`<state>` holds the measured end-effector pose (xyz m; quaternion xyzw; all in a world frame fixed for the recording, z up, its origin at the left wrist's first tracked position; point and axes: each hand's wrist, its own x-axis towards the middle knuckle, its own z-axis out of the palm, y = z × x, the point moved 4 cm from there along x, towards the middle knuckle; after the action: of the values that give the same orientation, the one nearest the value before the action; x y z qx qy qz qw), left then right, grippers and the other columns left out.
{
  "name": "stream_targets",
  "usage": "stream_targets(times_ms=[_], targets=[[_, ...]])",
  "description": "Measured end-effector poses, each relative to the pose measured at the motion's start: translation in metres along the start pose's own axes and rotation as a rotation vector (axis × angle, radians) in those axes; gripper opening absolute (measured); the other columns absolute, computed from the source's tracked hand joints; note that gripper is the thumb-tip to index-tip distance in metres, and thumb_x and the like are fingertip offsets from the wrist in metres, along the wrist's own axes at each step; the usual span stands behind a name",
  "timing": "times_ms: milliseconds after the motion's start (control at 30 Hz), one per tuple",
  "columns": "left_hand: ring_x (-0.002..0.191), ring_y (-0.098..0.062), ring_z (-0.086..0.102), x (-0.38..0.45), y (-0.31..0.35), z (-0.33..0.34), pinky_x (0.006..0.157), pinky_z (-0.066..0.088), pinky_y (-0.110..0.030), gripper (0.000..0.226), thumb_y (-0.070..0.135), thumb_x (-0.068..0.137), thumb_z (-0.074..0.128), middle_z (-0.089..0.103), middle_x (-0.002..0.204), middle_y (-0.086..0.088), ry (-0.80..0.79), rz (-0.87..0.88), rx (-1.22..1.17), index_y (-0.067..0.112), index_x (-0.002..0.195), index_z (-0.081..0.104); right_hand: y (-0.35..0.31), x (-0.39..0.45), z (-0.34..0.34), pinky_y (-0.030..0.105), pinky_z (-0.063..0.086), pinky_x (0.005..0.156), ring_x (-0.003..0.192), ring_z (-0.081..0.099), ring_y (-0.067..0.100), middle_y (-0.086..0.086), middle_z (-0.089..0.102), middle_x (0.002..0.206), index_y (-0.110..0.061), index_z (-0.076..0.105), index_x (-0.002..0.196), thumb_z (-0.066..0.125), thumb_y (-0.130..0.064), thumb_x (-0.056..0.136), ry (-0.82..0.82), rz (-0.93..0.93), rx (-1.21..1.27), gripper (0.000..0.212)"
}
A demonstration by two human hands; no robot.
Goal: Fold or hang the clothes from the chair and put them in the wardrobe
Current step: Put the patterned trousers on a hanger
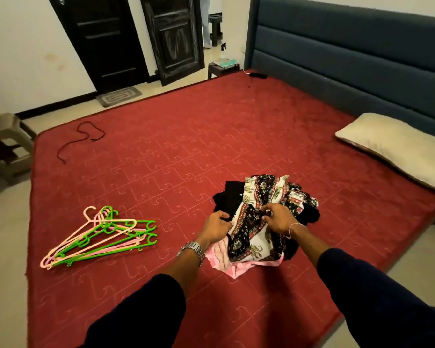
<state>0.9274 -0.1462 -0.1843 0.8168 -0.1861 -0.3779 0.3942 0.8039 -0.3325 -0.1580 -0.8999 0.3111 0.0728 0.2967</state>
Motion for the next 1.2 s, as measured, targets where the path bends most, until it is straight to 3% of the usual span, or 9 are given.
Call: stream_targets(times_ms=[167, 267, 433, 500, 667, 800, 967, 1100, 1200], targets=[[0.058, -0.007, 0.047, 0.038, 0.019, 0.025, 0.052, 0.039, -0.021, 0.034, 0.009, 0.098, 0.056, 0.063, 0.091, -0.005, 0.004, 0.018, 0.05, 0.005, 0.132, 0.053, 0.018, 0.033, 0.005, 0.027, 0.052, 0.08, 0.066, 0.058, 0.004, 0.011, 0.068, 0.124, -0.014, 0.068, 0.124, 0.057, -0.004, 0.099, -0.02, -0.045, 0.068, 0.029], [0.093, -0.019, 0.058, 0.058, 0.029, 0.037, 0.084, 0.054, -0.035, 0.044, 0.018, 0.099, 0.059, 0.059, 0.117, -0.008, 0.037, 0.057, 0.149, 0.01, 0.141, 0.048, 0.031, 0.049, 0.014, 0.034, 0.055, 0.064, 0.054, 0.052, 0.011, 0.011, 0.074, 0.1, -0.016, 0.068, 0.127, 0.056, -0.009, 0.1, -0.039, -0.025, 0.075, 0.03], [0.108, -0.024, 0.059, 0.09, 0.033, 0.057, 0.094, 0.05, -0.037, 0.056, 0.022, 0.101, 0.055, 0.055, 0.138, -0.017, 0.067, 0.048, 0.191, 0.004, 0.15, 0.035, 0.041, 0.055, 0.017, 0.012, 0.045, 0.057, 0.053, 0.06, -0.002, 0.0, 0.069, 0.071, -0.008, 0.072, 0.114, 0.055, -0.012, 0.101, -0.027, -0.039, 0.159, 0.022], [0.109, -0.029, 0.062, 0.103, 0.03, 0.065, 0.091, 0.053, -0.04, 0.051, 0.027, 0.099, 0.057, 0.062, 0.125, -0.017, 0.097, 0.005, 0.185, 0.0, 0.141, 0.042, 0.044, 0.054, 0.016, 0.014, 0.053, 0.062, 0.063, 0.067, 0.002, 0.005, 0.075, 0.081, -0.012, 0.075, 0.103, 0.059, -0.014, 0.1, 0.006, -0.041, 0.238, 0.017], [0.055, -0.021, 0.041, 0.113, 0.022, 0.074, 0.057, 0.037, -0.034, 0.031, 0.029, 0.091, 0.058, 0.041, 0.058, -0.001, 0.158, 0.038, 0.119, 0.012, 0.068, 0.045, 0.052, 0.056, 0.017, 0.024, 0.055, 0.062, 0.071, 0.067, 0.021, 0.012, 0.074, 0.091, -0.022, 0.068, 0.084, 0.066, -0.019, 0.096, 0.009, -0.048, 0.361, 0.012], [0.054, -0.018, 0.045, 0.097, 0.046, 0.061, 0.055, 0.04, -0.031, 0.005, 0.017, 0.096, 0.058, 0.063, 0.076, -0.002, 0.147, 0.131, 0.064, 0.021, 0.099, 0.059, 0.041, 0.066, -0.002, 0.035, 0.047, 0.101, 0.113, 0.051, 0.016, 0.0, 0.052, 0.123, -0.028, 0.054, 0.13, 0.065, -0.017, 0.094, 0.091, -0.174, 0.039, 0.039], [0.066, -0.021, 0.054, 0.079, 0.084, 0.03, 0.059, 0.051, -0.041, 0.026, 0.013, 0.098, 0.057, 0.071, 0.104, -0.005, 0.084, 0.377, 0.151, 0.019, 0.121, 0.067, -0.01, 0.077, -0.039, 0.043, 0.022, 0.12, 0.149, 0.017, 0.023, -0.002, 0.022, 0.164, -0.028, 0.03, 0.155, 0.059, -0.004, 0.09, -0.056, -0.463, -0.351, 0.076], [0.084, -0.021, 0.062, 0.057, 0.105, -0.003, 0.068, 0.048, -0.03, 0.027, 0.013, 0.1, 0.057, 0.067, 0.119, 0.008, 0.109, 0.511, 0.245, 0.02, 0.124, 0.066, -0.039, 0.082, -0.068, 0.047, 0.004, 0.124, 0.152, 0.02, 0.022, 0.003, 0.045, 0.153, -0.02, 0.057, 0.129, 0.06, -0.04, 0.095, -0.026, -0.504, -0.492, 0.04], [0.074, -0.021, 0.062, 0.035, 0.117, -0.027, 0.062, 0.047, -0.033, 0.023, 0.014, 0.102, 0.052, 0.07, 0.102, 0.0, 0.175, 0.566, 0.269, 0.016, 0.122, 0.064, -0.069, 0.077, -0.087, 0.046, 0.009, 0.124, 0.141, 0.041, 0.022, 0.006, 0.063, 0.13, -0.017, 0.062, 0.092, 0.059, -0.058, 0.091, 0.077, -0.533, -0.56, 0.041]])
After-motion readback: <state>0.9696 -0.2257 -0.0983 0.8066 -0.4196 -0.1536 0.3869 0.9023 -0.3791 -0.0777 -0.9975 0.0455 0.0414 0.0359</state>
